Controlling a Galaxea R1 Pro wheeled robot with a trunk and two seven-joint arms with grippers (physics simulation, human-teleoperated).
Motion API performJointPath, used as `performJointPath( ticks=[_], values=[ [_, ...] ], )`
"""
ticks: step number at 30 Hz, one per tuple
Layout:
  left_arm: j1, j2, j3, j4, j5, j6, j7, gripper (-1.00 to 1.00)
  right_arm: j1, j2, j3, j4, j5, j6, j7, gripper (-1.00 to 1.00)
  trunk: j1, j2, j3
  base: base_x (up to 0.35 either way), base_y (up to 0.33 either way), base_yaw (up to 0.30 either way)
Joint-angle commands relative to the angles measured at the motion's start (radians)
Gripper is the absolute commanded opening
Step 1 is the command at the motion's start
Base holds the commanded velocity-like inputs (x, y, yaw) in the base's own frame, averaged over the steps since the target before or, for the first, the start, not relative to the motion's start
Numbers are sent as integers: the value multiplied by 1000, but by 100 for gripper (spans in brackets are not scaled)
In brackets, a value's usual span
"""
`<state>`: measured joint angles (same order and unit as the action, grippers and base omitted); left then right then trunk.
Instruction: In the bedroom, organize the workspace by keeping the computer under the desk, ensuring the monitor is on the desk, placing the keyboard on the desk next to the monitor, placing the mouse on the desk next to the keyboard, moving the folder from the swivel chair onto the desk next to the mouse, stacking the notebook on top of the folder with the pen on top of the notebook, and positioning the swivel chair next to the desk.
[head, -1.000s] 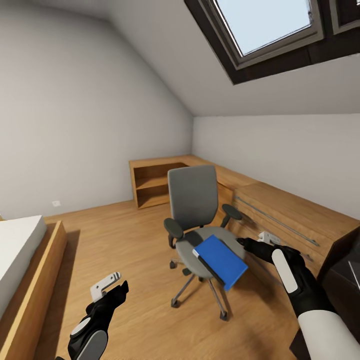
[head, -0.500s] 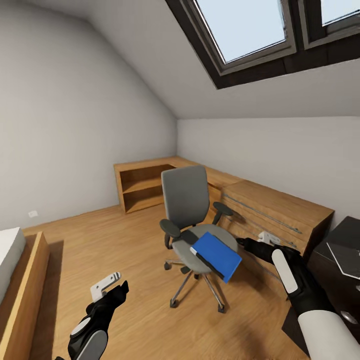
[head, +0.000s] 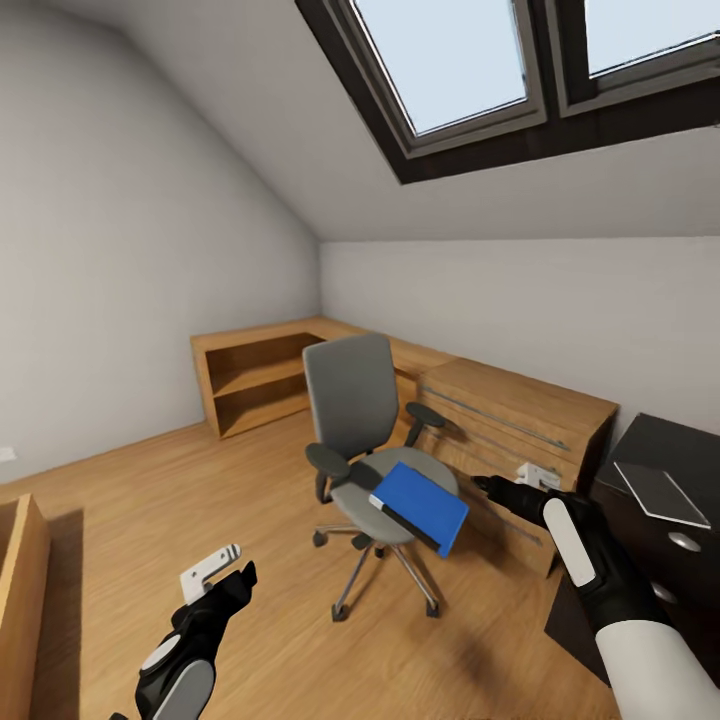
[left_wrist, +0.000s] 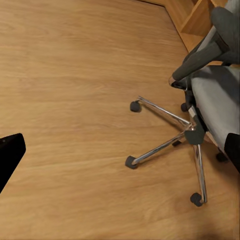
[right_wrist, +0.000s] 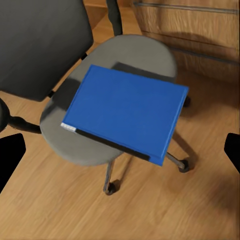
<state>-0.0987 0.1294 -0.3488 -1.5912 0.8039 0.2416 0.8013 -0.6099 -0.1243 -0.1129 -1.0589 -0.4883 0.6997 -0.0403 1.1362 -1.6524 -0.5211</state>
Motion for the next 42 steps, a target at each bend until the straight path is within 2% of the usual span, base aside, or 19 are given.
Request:
performJointPath(
  ticks=[1, 8, 21, 26, 28, 29, 34, 36, 40, 42],
  values=[
    [-1, 1, 2, -1, 6, 3, 8, 100, -1, 0, -1, -1, -7, 5, -4, 100, 0, -1, -1, 0, 49, -143],
    [-1, 1, 26, -3, 29, 3, 8, 100, -1, 1, -1, -1, -8, 5, -4, 100, 0, -1, 0, 0, 22, -64],
    [-1, -1, 32, -4, 37, 4, 10, 100, 0, 2, -2, 8, -11, 0, 6, 100, 50, -92, -41, 0, 1, -3],
    [-1, -1, 31, -5, 36, 4, 10, 100, 10, 1, -3, 29, -49, -3, 14, 100, 69, -127, -56, 0, 0, 0],
    [-1, -1, 31, -5, 35, 4, 10, 100, 13, 0, -4, 51, -82, -16, 16, 100, 77, -141, -63, 0, 0, 0],
    [-1, -1, 30, -6, 34, 4, 10, 100, 14, -1, -5, 65, -103, -34, 17, 100, 80, -148, -66, 0, 0, 0],
    [-1, -2, 29, -8, 33, 4, 10, 100, 18, -4, -5, 109, -138, -108, 29, 100, 100, -183, -81, 0, 0, 0],
    [-1, -1, 28, -9, 32, 4, 10, 100, 19, -16, -13, 134, -146, -128, 63, 100, 107, -197, -88, 0, 0, 0],
    [-1, -2, 28, -10, 32, 4, 10, 100, 20, -39, -63, 207, -153, -142, 166, 100, 123, -225, -100, 0, 0, 0],
    [-1, -2, 28, -10, 32, 4, 10, 100, 21, -51, -152, 293, -155, -144, 298, 100, 130, -239, -107, 0, 0, 0]
  ],
)
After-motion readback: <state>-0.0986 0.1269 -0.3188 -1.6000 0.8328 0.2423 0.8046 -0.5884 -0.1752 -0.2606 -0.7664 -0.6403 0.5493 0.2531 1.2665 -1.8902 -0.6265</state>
